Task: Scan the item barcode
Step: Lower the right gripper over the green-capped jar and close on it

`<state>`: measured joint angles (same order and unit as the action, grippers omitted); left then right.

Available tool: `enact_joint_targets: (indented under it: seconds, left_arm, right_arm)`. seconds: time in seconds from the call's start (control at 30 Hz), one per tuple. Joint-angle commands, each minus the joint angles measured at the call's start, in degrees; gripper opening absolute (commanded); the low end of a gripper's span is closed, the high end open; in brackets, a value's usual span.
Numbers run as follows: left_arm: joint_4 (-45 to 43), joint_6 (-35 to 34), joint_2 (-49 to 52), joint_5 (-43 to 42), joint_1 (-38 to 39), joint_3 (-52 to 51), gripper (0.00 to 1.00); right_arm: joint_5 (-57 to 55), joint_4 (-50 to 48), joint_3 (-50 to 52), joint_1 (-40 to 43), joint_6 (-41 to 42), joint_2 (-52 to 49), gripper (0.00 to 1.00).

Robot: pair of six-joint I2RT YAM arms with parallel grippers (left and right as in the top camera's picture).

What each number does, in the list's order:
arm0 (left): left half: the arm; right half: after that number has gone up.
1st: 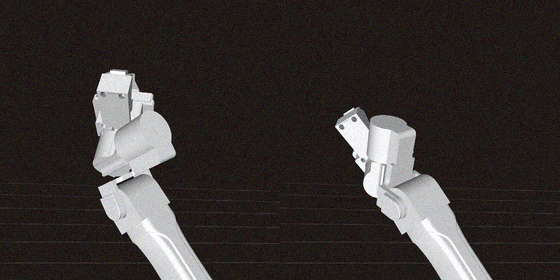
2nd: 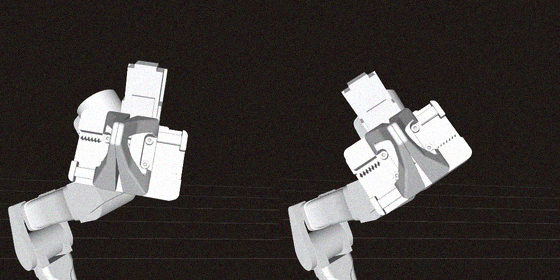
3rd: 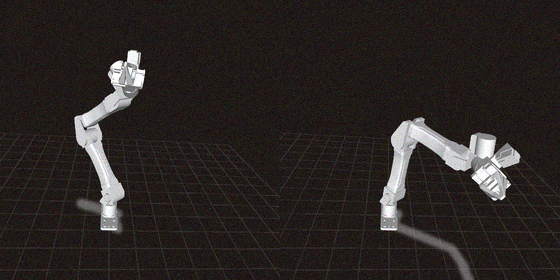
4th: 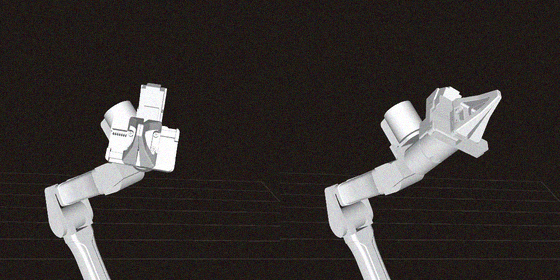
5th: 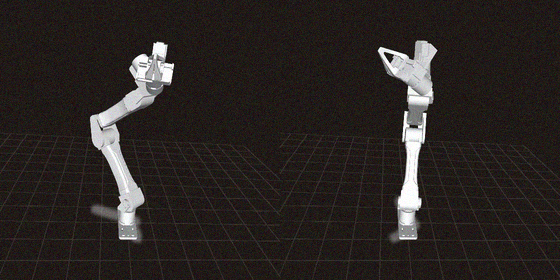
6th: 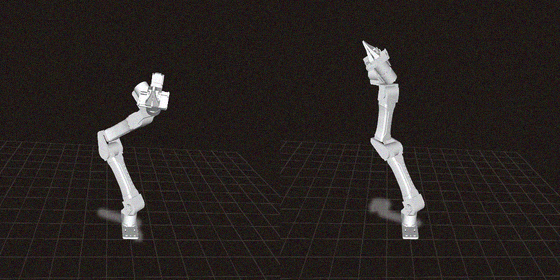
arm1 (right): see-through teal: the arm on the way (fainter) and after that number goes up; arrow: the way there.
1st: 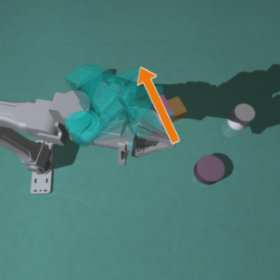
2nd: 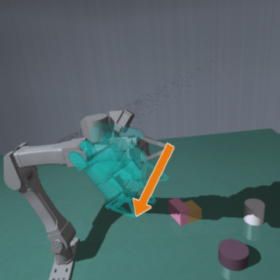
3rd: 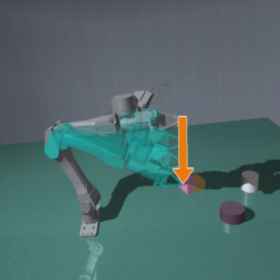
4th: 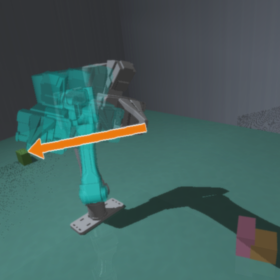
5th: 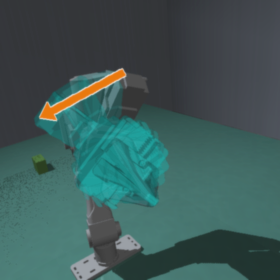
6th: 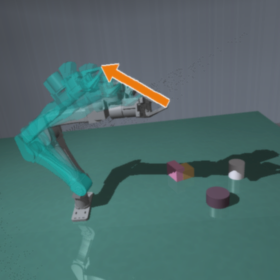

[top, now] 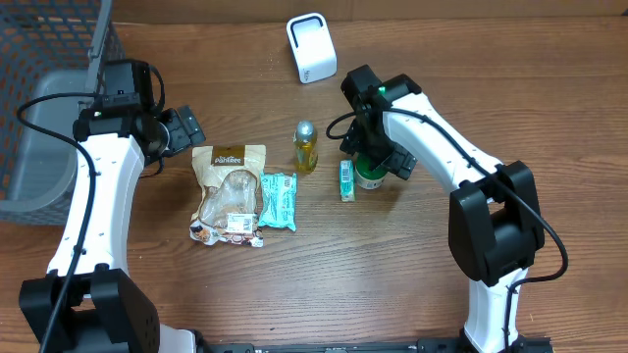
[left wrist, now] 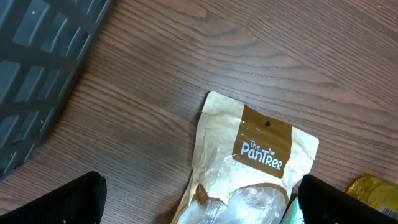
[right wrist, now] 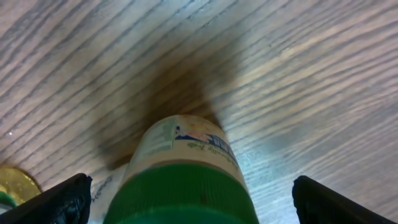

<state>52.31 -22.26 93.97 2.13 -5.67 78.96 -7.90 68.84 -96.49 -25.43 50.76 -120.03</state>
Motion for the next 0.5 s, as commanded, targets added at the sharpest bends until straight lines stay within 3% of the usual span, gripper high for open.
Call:
enact_joint_targets:
  seconds: [0.0,0.47]
  left_arm:
    - [-0.1,0.4,-0.6,-0.3,0.1,0.7,0.99]
    - [-0.1,0.4,-0.6,-0.3,0.1,0.7,1.0]
  right_arm:
    - [-0.7,-0.7,0.9,-0.1,0.3,0.1,1.0]
    - [-0.7,-2.6,0.9,0.0,0.2,0.1,1.0]
